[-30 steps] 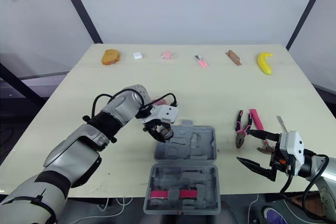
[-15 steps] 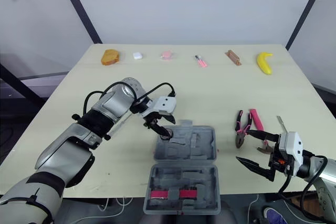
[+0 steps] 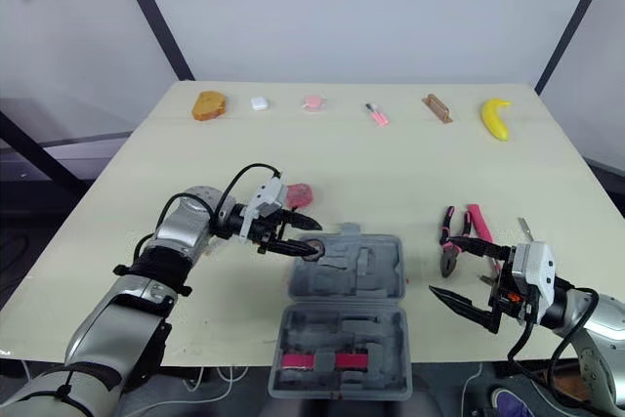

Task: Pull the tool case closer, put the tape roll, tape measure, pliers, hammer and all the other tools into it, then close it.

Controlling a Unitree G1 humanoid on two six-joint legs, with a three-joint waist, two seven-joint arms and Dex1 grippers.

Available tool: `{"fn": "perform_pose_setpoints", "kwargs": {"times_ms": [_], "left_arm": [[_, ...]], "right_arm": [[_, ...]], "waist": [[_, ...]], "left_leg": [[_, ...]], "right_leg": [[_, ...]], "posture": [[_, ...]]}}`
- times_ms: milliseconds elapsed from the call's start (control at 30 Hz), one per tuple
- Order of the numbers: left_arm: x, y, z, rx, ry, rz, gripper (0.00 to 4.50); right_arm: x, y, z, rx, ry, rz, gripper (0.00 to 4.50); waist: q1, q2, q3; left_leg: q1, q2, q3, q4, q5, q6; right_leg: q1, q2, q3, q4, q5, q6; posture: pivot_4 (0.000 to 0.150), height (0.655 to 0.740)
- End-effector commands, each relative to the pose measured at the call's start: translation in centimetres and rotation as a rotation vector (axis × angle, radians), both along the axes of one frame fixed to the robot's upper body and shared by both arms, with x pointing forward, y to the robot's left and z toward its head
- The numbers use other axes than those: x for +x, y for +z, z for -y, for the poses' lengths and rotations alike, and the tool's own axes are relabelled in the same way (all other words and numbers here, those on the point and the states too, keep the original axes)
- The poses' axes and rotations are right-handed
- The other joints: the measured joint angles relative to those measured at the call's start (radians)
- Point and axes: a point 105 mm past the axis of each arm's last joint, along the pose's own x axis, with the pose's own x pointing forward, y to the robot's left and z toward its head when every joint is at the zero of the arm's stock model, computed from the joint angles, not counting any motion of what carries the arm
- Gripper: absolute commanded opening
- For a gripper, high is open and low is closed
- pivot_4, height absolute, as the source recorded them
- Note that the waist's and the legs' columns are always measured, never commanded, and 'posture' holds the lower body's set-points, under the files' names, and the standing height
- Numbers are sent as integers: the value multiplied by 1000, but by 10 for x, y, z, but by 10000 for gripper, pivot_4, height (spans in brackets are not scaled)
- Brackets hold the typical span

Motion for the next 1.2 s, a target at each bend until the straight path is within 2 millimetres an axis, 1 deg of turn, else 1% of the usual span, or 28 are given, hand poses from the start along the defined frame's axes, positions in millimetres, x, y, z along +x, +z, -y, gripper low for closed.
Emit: {"fn": "perform_pose_setpoints", "kwargs": {"times_ms": [33, 67, 100, 133, 300, 433, 533, 633, 700, 733, 833, 967, 1033, 1133, 1200], "left_arm": [[-1, 2, -5, -3, -33, 18, 23184], [0, 2, -4, -3, -32, 20, 21116], [2, 1, -4, 8, -31, 33, 15048], [3, -1, -4, 25, -32, 50, 13020], [12, -7, -2, 31, 2, 114, 13020], [25, -2, 4, -36, 69, 204, 13020], [25, -7, 3, -54, 85, 210, 13020], [26, -13, 0, -30, 102, 225, 13020], [31, -9, 2, -85, 153, 194, 13020], [30, -10, 2, -81, 148, 189, 13020], [24, -22, 1, -30, 112, 190, 13020], [18, -54, -2, 92, 145, 174, 13020], [13, -65, -3, 138, 133, 187, 13020], [10, -73, 0, 137, 133, 184, 13020], [10, -72, 2, 119, 144, 185, 13020]], "right_arm": [[-3, 4, -3, -2, 31, 24, 45000], [-3, 3, -4, -8, 33, 24, 45000], [-3, 2, -4, -11, 32, 24, 45000], [-3, 1, -4, -11, 29, 26, 45000], [-1, 1, -6, -4, 19, 38, 45000], [-2, -1, -7, -2, 16, 39, 45000], [-1, -2, -7, -2, 12, 41, 45000], [-1, -2, -7, -1, 7, 44, 45000], [0, -2, -7, -2, -1, 50, 45000], [0, -2, -7, -1, -5, 51, 45000], [0, -3, -7, 0, -9, 51, 45000], [0, -3, -8, 3, -11, 54, 45000], [0, -3, -7, 2, -14, 56, 45000], [-1, -4, -6, 2, -18, 53, 45000], [-2, -5, -6, 1, -21, 50, 45000]], "waist": [[-1, 0, 0], [-2, 0, 0], [-2, 0, 0], [-1, 0, 0], [0, 0, 0], [-1, 0, 0], [-1, 0, 0], [-4, 0, 0], [-3, 0, 0], [-3, 0, 0], [-2, 0, 0], [-2, 0, 0], [-2, 0, -1], [-1, 2, -2], [1, 2, -3]], "left_leg": [[0, 0, 0, 0, 0, 0], [0, 0, 0, 0, 0, 0], [0, 0, 0, 0, 0, 0], [0, 0, 0, 0, 0, 0], [0, -1, 0, 0, 0, 0], [0, -1, 0, 0, 0, 0], [0, -1, 0, 0, 0, 0], [0, -1, 0, 0, 0, 0], [0, -1, 0, 0, 0, 0], [0, -1, 0, 0, 0, 0], [0, -1, 0, 0, 0, 0], [0, -1, 0, 0, 0, 0], [0, -1, 0, 0, 0, 0], [4, -1, 0, 0, 0, 0], [5, -1, 0, 0, 0, 0]], "right_leg": [[0, 0, 0, 0, 0, 0], [0, 0, 0, 0, 0, 0], [0, 0, 0, 0, 0, 0], [0, 0, 0, 0, 0, 0], [0, 0, 0, 0, 0, 0], [0, 0, 0, 0, 0, 0], [0, 0, 0, 0, 0, 0], [0, 0, 0, 0, 0, 0], [0, 0, 0, 0, 0, 0], [0, 0, 0, 0, 0, 0], [0, 0, 0, 0, 0, 0], [0, 0, 0, 0, 0, 0], [0, 0, 0, 0, 0, 0], [4, 0, 0, 0, 0, 0], [5, 0, 0, 0, 0, 0]], "posture": [[1500, 7400], [1500, 7400], [1500, 7400], [1500, 7400], [1500, 7400], [1500, 7400], [1500, 7400], [1500, 7400], [1500, 7400], [1500, 7400], [1500, 7400], [1500, 7400], [1500, 7400], [1500, 7400], [1500, 7400]]}}
